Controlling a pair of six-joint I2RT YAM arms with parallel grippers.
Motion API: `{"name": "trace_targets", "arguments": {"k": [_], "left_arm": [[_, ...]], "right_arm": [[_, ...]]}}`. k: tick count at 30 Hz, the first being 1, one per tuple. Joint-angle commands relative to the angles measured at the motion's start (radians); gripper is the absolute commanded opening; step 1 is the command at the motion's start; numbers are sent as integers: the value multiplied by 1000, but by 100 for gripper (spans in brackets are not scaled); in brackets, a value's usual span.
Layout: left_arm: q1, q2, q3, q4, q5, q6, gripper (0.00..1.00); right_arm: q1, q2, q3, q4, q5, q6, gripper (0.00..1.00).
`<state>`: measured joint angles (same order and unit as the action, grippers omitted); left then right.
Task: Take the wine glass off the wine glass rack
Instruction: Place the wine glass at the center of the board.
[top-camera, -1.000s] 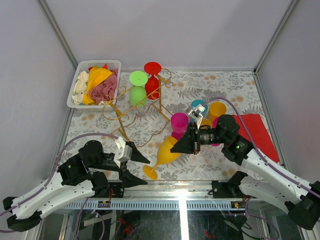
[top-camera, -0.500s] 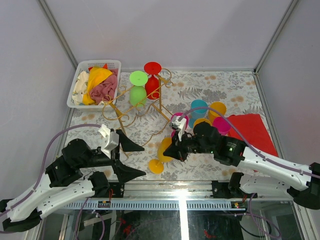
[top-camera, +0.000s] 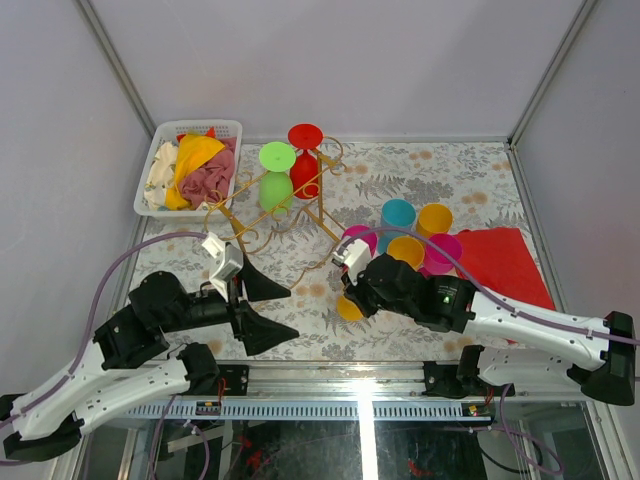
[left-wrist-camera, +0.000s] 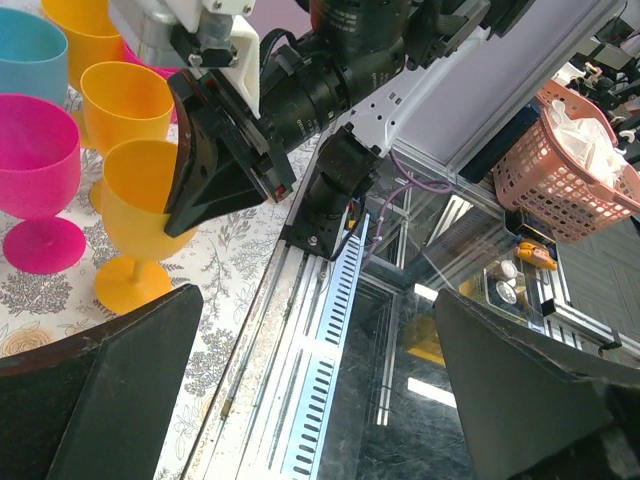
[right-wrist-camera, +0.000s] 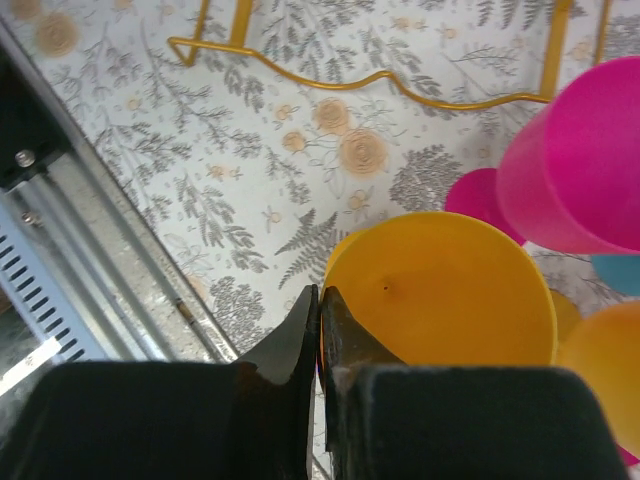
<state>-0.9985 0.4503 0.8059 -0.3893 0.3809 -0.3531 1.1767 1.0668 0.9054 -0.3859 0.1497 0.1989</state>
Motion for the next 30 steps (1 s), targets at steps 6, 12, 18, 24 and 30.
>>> {"name": "trace_targets", "arguments": {"k": [6,12,18,24,30], "left_arm": [[4,19,21,30,-49,-24,100],[4,18,22,7,-72,-31,100],[4,22,32,-14,-93,-33,100],[4,21,30,-7,-95,-36,100],[4,19,31,-4,-66,-28,100]], "right_arm": [[3,15,23,11,106,-4,0],[-36,66,43,-17,71,15,0],[-87,64,11,15,70,8,0],[-104,52,-10,63,83,14,0],[-114,68,-12,55,90,16,0]]}}
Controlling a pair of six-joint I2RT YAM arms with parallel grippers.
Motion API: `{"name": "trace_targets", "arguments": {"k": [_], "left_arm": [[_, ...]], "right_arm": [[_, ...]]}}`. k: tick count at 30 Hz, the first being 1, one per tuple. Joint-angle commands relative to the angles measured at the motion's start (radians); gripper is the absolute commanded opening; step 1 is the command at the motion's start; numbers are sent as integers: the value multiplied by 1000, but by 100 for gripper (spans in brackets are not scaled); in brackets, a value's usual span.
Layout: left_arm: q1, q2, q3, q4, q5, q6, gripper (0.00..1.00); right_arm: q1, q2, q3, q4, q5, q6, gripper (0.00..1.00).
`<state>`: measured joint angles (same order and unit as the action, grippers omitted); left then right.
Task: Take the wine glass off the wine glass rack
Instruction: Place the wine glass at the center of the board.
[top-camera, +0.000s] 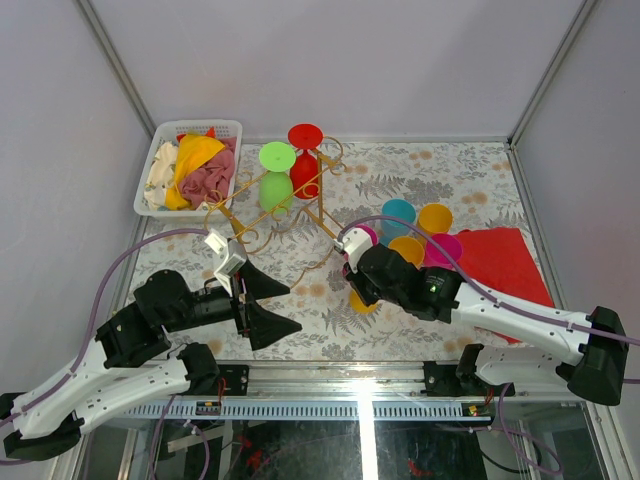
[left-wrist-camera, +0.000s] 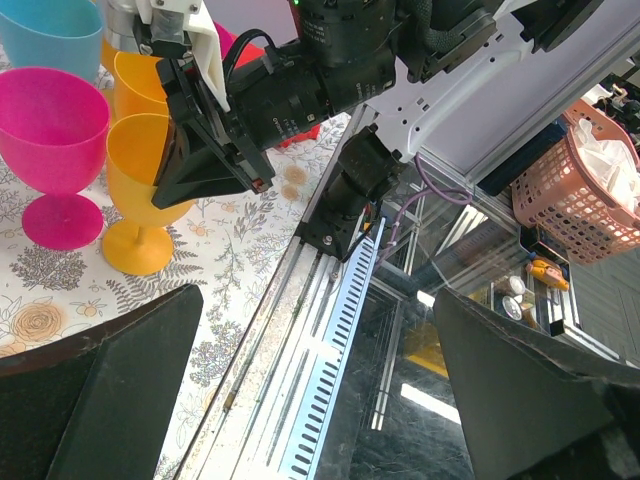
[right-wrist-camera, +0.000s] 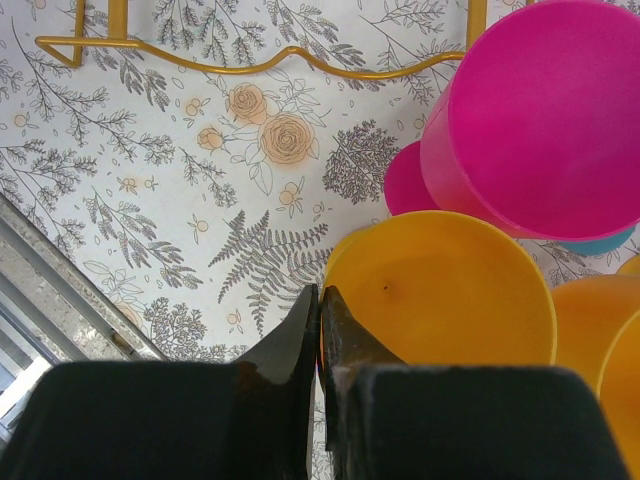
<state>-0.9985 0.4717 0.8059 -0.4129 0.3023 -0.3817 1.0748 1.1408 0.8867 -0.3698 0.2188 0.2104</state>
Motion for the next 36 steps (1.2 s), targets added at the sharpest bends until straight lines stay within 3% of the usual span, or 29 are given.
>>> {"name": "trace_targets", "arguments": {"k": [1,21,26,36], "left_arm": [[4,-4,32,21,23,4,100],[4,3,47,16,41,15,100],[4,8,51,13,38,8,100],[3,97,191,-47,-55,34,100]], "right_arm": [[-12,1,14,29,20,7,0],[-12,18,32,63,68,11,22],[-12,3,34,64,73,12,32],[-11,-106,5,123,70,32,45]]}}
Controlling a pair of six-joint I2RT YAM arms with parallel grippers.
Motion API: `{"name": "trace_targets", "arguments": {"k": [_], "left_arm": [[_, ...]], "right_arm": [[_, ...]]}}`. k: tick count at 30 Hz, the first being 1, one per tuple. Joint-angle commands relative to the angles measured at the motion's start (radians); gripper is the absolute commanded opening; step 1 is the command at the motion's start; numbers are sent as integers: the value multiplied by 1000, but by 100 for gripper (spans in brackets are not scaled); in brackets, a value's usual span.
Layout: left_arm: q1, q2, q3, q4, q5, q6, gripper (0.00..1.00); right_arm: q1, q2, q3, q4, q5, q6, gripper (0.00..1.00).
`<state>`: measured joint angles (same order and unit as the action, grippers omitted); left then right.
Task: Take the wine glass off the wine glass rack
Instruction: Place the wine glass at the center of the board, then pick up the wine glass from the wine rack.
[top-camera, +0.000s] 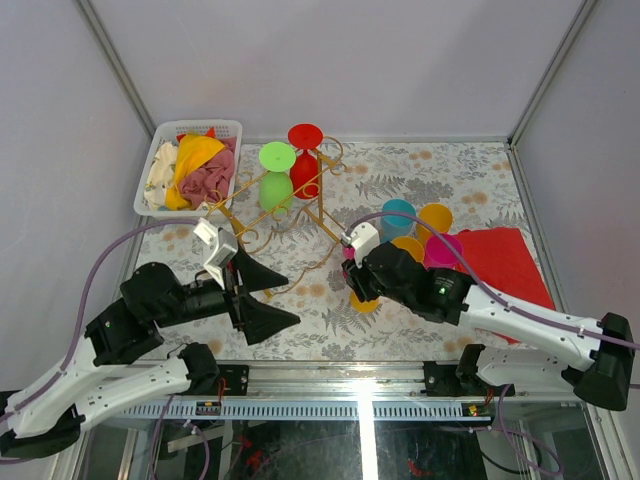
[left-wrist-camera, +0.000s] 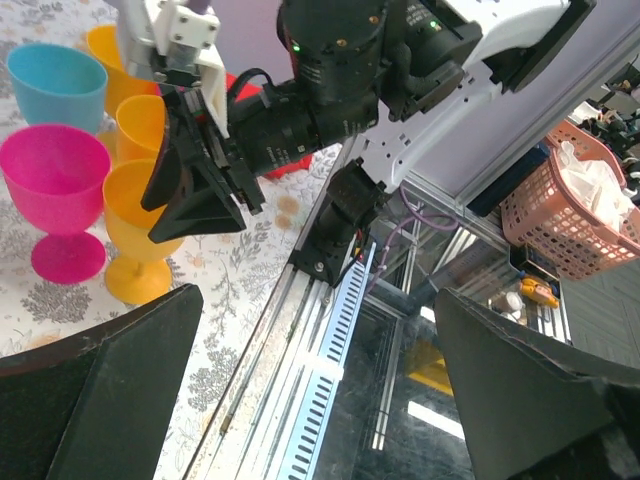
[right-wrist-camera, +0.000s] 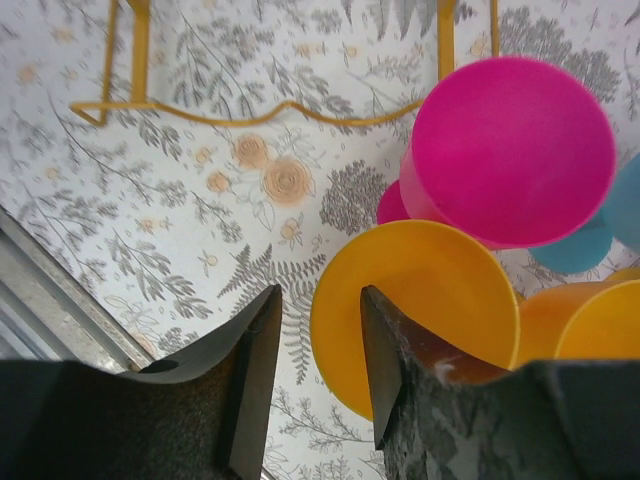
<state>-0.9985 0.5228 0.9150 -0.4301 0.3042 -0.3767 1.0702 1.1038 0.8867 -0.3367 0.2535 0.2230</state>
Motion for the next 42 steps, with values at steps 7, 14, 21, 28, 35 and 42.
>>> {"name": "trace_targets", "arguments": {"k": [7,14,21,28,35,42], "left_arm": [[3,206,247,-109,-225,47,100],[6,425,567,-214,-349,179,100],[152,626,771,-304,-294,245,100],[585,693,766,-247,8,208,100],[864,790,776,-185,228,118,100],[998,858,722,-28,514,13,100]], "right_arm": [[-7,-206,-75,215,106,15,50],[-7,-309,-149,301,204,27,62],[-7,-323,-131,267,210,35,79],[-6,-320,-135,274,204,20,83],[-7,-327,-138,281,195,-8,86],[-6,-340,-124,271,148,-36,94]]}}
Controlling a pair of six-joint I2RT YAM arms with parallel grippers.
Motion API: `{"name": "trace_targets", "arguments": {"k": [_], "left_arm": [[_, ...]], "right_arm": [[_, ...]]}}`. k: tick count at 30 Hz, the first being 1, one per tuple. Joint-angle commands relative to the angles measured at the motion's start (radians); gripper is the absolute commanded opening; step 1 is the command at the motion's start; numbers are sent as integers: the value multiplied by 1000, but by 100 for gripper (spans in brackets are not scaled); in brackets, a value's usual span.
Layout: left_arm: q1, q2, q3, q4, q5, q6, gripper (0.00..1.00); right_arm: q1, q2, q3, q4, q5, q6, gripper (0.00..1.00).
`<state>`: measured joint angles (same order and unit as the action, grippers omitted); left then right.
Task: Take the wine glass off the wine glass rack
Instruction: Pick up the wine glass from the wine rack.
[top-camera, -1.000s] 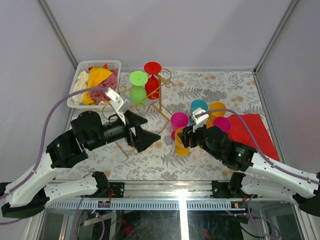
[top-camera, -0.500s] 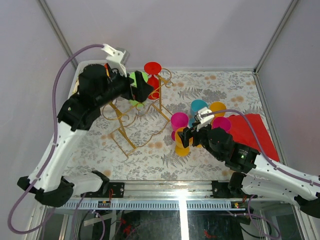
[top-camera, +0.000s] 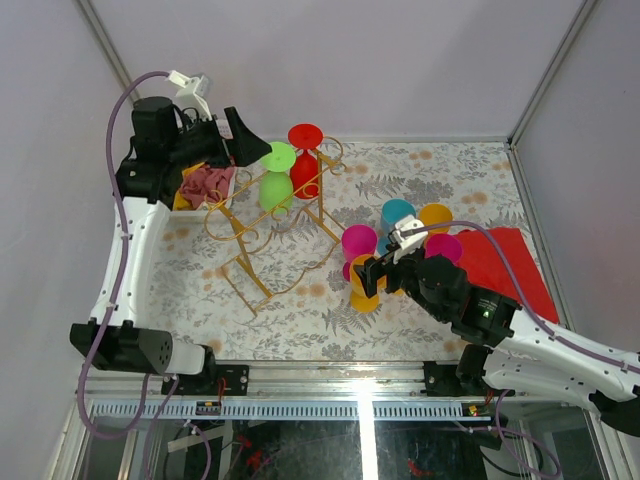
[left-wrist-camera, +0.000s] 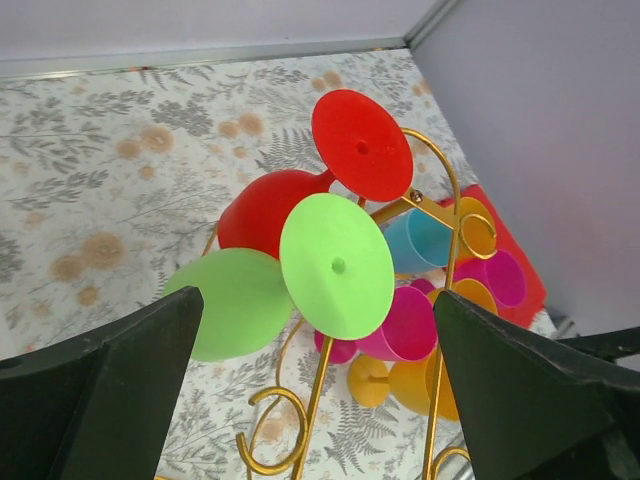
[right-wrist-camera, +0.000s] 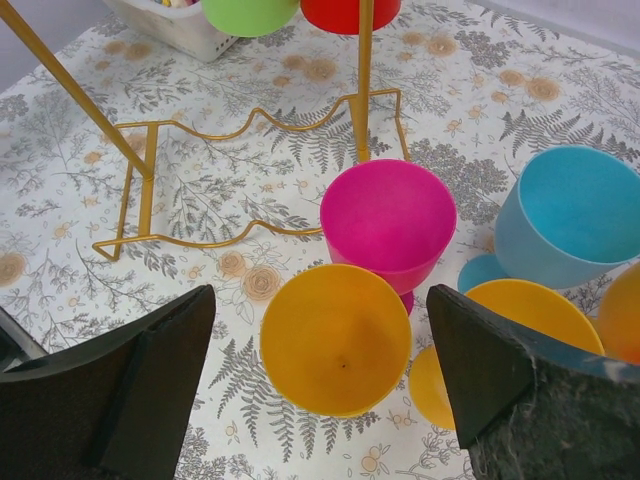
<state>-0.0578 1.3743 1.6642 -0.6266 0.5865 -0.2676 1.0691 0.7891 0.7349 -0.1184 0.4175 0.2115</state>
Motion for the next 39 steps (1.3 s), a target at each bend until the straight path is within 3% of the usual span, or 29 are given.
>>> {"name": "trace_targets", "arguments": {"k": [1,9,12,18,34,39], "left_arm": [[74,10,-40,201,247,-117,100],[123,96,-40,205,293,-147,96],[122,104,-61,207,286,-146,93],[117,114,-120,286,316,-217,84],[80,141,-122,281,326,-202,64],[74,144,-122,275,348,-198,52]], "right_arm": [[-6,-30,26,57,-16,-22,95],[-6,-85,-17,187,-86,74,99],[-6,-97,-29,209,-23,110,99],[-6,-100,-29,173,103,123,99],[-6,-43,6,129,84,113,99],[-6,-46,2,136,84,110,99]]}}
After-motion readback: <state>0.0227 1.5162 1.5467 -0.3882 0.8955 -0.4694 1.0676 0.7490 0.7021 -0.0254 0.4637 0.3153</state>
